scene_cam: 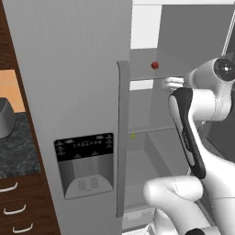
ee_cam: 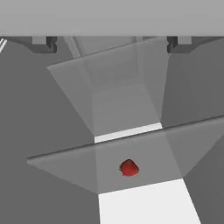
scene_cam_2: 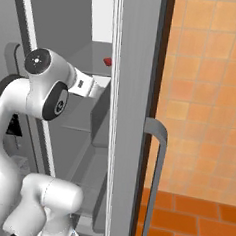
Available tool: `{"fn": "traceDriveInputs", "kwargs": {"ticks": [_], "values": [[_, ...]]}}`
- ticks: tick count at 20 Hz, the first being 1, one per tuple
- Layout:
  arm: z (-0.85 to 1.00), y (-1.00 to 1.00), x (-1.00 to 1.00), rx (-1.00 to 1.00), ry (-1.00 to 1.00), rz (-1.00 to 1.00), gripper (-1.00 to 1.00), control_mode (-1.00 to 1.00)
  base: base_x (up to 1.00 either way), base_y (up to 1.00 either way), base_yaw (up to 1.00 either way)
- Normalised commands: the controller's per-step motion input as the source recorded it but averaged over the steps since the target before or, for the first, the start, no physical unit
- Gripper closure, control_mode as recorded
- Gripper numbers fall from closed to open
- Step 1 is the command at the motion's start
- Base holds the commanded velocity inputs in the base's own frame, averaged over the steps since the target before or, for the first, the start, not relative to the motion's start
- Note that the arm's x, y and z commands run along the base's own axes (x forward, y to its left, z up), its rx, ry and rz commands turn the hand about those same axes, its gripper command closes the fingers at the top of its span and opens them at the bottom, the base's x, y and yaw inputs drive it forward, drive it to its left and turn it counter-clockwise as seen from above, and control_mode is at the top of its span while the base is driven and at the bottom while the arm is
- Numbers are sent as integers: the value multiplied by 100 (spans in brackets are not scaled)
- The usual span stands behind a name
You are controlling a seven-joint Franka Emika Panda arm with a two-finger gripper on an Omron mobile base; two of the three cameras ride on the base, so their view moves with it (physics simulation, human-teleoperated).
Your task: Take the strawberry from the fridge and place it on top of the pancake, located on the dining counter.
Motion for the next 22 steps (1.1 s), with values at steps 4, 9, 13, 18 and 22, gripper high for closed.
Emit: {"fn": "traceDriveInputs", "kwargs": {"ticks": [4,9,13,18,22], "values": [[82,2,56,0,0,-3,-100,-100,0,0,0],[8,6,66,0,0,-1,-100,-100,0,0,0],[-12,22,69,0,0,0,-100,-100,0,0,0],[-24,0,75,0,0,0,-100,-100,0,0,0],[-19,-10,75,0,0,0,-100,-100,0,0,0]]}}
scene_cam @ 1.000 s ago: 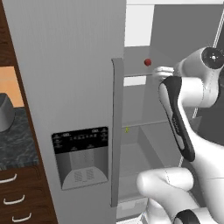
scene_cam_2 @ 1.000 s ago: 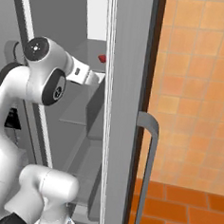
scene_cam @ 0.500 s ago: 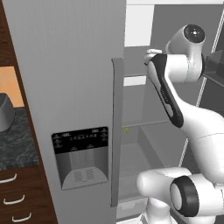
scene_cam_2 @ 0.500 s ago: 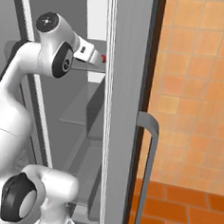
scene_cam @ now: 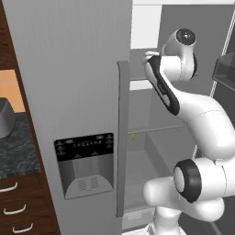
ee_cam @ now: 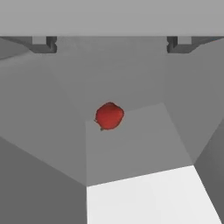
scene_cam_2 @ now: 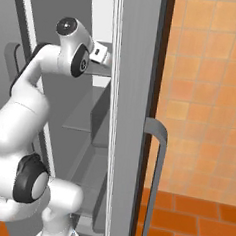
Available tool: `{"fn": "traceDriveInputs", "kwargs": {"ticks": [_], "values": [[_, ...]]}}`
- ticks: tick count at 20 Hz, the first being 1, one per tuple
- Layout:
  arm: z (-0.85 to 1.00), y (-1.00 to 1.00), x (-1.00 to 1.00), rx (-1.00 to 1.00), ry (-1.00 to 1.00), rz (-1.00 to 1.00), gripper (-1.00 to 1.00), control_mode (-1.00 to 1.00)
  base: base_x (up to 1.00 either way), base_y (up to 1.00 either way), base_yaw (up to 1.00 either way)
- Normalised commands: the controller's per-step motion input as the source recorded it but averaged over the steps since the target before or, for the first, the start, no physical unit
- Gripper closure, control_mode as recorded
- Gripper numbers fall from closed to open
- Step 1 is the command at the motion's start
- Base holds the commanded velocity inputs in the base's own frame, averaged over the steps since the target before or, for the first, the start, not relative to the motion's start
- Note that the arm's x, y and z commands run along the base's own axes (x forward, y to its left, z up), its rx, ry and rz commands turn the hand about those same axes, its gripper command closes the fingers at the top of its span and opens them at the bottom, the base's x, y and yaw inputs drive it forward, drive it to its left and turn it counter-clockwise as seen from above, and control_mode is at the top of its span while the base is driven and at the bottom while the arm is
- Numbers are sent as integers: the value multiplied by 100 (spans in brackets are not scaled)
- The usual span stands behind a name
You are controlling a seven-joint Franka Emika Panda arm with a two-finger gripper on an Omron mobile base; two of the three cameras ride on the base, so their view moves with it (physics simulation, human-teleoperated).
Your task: Take the strawberry from the fridge and place it on top of the pancake, located on the dining counter.
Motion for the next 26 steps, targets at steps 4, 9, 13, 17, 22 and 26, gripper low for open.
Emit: {"fn": "traceDriveInputs", "kwargs": {"ticks": [4,9,13,17,22,26], "values": [[-7,-31,65,0,0,0,-100,-100,0,0,0],[-11,-7,60,0,0,0,-100,-100,0,0,0],[-16,0,57,0,2,0,-100,-100,0,0,0],[-17,0,51,0,1,0,-100,-100,0,0,0],[-9,0,0,0,0,0,-100,-100,0,0,0],[-22,3,0,0,0,0,100,-100,0,0,0]]}}
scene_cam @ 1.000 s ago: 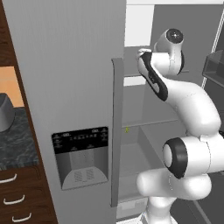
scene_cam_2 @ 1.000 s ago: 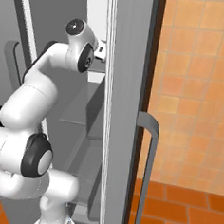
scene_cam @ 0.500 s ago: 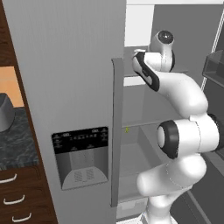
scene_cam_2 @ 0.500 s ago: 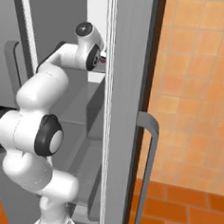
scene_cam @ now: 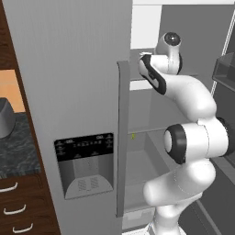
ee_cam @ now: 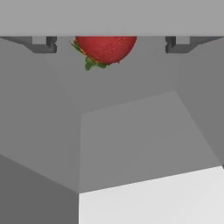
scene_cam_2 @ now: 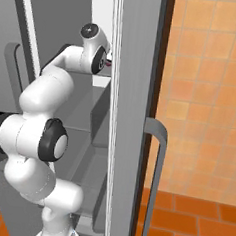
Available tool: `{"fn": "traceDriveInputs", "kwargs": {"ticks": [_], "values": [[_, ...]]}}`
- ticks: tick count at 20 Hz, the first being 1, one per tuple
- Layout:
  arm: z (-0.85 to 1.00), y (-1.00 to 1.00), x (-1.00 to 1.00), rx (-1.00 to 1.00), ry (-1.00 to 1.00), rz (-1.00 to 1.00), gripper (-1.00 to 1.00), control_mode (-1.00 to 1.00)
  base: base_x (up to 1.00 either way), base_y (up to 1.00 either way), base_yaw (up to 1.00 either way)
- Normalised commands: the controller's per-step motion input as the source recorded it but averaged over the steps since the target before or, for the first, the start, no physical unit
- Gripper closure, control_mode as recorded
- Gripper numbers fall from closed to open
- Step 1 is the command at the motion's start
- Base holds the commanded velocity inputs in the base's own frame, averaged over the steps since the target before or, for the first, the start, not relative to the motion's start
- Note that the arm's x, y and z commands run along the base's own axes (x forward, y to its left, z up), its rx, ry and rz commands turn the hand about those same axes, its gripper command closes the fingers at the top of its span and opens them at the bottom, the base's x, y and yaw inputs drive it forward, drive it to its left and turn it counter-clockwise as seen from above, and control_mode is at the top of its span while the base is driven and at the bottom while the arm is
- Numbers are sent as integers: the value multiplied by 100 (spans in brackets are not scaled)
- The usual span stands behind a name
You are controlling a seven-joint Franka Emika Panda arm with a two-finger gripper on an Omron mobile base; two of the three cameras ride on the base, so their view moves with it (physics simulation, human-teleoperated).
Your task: Take the strawberry from the fridge and place it on top of the pancake, located on the dining counter.
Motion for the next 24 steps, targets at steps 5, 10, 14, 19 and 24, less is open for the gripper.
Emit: {"fn": "traceDriveInputs", "kwargs": {"ticks": [5,10,14,19,24], "values": [[-22,6,0,0,0,0,100,-100,0,0,0],[3,15,-22,0,-3,0,100,-100,0,0,0],[11,0,-100,0,-5,0,100,-100,0,0,0],[19,0,-100,3,0,0,100,-100,0,0,0],[16,0,-100,4,0,0,100,-100,0,0,0]]}}
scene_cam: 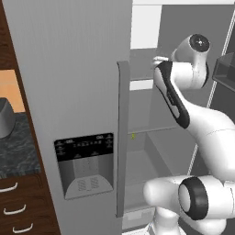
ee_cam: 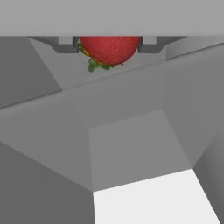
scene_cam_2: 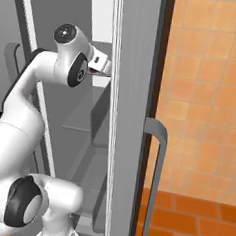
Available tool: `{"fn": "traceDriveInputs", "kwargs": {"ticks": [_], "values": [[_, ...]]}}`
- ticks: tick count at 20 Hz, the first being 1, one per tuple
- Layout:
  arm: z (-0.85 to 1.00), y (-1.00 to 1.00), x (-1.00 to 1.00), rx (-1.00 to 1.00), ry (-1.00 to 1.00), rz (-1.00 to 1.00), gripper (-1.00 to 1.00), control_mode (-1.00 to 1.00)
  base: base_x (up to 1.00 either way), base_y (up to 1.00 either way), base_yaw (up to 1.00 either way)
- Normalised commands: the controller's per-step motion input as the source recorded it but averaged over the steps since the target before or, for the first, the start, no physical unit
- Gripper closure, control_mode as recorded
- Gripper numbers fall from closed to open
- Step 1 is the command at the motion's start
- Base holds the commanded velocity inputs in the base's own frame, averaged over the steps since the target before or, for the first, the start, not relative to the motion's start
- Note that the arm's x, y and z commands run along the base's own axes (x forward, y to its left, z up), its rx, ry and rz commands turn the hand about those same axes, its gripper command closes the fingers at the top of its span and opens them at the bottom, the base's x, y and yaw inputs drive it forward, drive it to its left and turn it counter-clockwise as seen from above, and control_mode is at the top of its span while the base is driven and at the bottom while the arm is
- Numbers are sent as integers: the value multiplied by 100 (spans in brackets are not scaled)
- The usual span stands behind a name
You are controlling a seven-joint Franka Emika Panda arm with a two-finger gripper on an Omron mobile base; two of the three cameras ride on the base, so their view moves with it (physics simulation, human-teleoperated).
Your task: Take the strawberry from the fridge and place it on top of the pancake, located on the dining counter.
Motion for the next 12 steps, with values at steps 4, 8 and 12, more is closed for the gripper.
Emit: {"fn": "traceDriveInputs", "kwargs": {"ticks": [4,8,12], "values": [[4,0,-100,3,0,0,100,-100,0,0,0],[2,9,-100,0,0,0,100,-100,0,0,0],[-28,21,-83,-2,1,0,100,-100,0,0,0]]}}
